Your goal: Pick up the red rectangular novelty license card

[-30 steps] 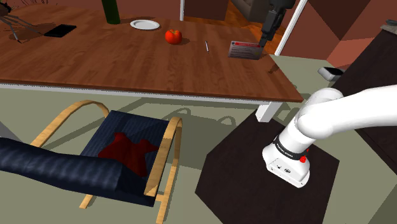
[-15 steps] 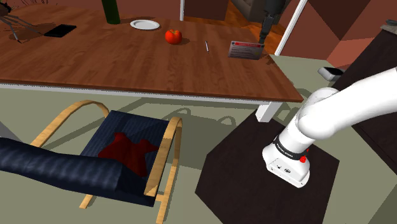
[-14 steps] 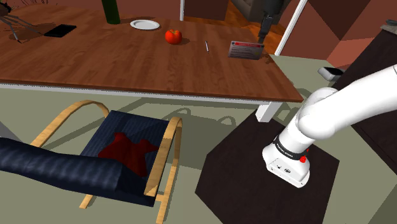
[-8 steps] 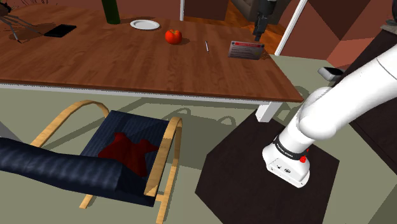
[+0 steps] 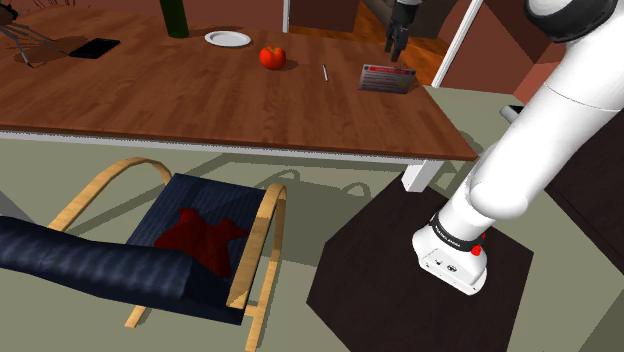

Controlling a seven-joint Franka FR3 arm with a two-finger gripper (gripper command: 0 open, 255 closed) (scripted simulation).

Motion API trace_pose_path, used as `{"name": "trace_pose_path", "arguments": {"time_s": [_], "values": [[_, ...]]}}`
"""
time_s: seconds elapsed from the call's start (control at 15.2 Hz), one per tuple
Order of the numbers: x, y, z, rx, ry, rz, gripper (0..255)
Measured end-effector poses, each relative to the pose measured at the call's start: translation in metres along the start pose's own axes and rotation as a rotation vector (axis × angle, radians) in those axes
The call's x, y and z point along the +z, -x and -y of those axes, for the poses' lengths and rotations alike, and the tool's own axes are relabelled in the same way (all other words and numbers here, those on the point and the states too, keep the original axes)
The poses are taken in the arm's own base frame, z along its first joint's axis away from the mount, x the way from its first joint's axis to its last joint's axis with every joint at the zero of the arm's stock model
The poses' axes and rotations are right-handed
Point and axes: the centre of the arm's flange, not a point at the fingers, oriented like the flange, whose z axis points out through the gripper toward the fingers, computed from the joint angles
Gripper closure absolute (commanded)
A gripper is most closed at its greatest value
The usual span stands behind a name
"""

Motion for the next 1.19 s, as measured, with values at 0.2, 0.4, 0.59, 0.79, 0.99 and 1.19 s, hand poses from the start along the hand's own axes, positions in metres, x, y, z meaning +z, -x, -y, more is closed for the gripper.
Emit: {"name": "trace_pose_path", "arguments": {"time_s": [0.2,0.4,0.59,0.79,0.99,1.19], "values": [[0.015,-0.001,-0.005,-0.013,0.002,0.001,0],[0.030,-0.002,-0.007,-0.015,0.002,0.001,0],[0.038,-0.002,-0.008,-0.015,0.002,0.001,255],[0.039,-0.002,-0.008,-0.015,0.002,0.001,255],[0.039,-0.002,-0.008,-0.015,0.003,0.000,255],[0.039,-0.002,-0.008,-0.015,0.003,0.000,255]]}}
